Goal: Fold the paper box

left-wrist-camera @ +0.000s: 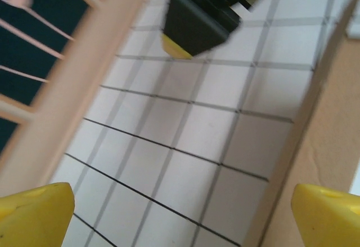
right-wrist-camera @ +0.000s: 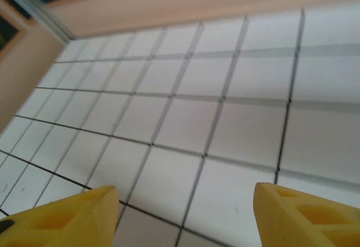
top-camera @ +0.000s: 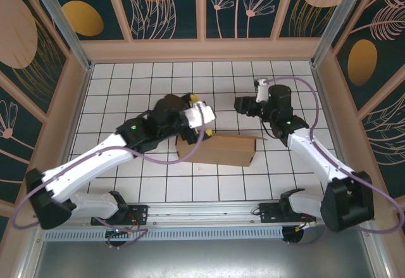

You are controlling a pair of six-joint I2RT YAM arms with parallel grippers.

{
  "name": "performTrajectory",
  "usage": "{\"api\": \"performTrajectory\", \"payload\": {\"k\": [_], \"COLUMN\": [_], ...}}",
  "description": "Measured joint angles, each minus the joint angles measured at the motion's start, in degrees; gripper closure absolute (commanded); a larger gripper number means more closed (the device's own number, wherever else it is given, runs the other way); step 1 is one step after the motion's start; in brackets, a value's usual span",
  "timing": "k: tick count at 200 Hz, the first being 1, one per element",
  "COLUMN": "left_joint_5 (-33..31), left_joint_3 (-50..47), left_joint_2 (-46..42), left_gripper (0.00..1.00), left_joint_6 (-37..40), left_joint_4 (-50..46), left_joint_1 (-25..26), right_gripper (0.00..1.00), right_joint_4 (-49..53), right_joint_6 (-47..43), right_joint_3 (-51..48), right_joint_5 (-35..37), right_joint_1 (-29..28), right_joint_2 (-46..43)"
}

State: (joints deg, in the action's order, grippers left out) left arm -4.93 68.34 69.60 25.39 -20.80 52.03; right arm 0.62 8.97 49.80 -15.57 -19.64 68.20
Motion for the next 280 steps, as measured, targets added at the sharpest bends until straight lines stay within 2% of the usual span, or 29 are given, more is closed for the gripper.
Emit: {"api": "performTrajectory", "payload": {"k": [27,55,83,114,169,211,280], "left_joint_5": [-2.73,-7.21,-8.7,-9.07,-8.41,-7.78,-9.57], "left_joint_3": [-3.43,-9.97,-12.09,-12.68,-15.54,-17.22,-18.69], "left_joint_2": [-8.76,-14.88,-17.09,-19.89,-24.0,-25.22,-26.34], "left_gripper": [0.07,0.07,0.07,0.06,0.07,0.06,0.12], "left_joint_6": [-5.62,-11.54,-14.82,-16.15,-16.92,-16.94,-16.85], "left_joint_4": [5.79,10.82,11.52,12.17,12.9,13.22,14.27], "left_joint_1": [-3.82,-5.62,-5.6,-5.6,-5.6,-5.6,-5.6], "right_gripper": [0.38,0.13,0.01,0.01,0.01,0.01,0.13], "right_joint_4": [5.16,12.41,21.7,30.71,38.91,42.32,42.62], "right_joint_6": [-12.63,-26.49,-36.41,-40.92,-41.66,-42.12,-47.65], "right_joint_3": [6.34,9.22,12.04,17.22,17.33,18.47,18.69], "right_joint_5": [-1.18,-5.84,-9.97,-13.09,-14.01,-10.25,0.5], "right_joint_1": [-1.75,-6.05,-11.65,-15.93,-20.79,-23.91,-27.78], "right_joint_2": [-4.7,-7.45,-5.64,1.44,7.82,11.65,14.12]}}
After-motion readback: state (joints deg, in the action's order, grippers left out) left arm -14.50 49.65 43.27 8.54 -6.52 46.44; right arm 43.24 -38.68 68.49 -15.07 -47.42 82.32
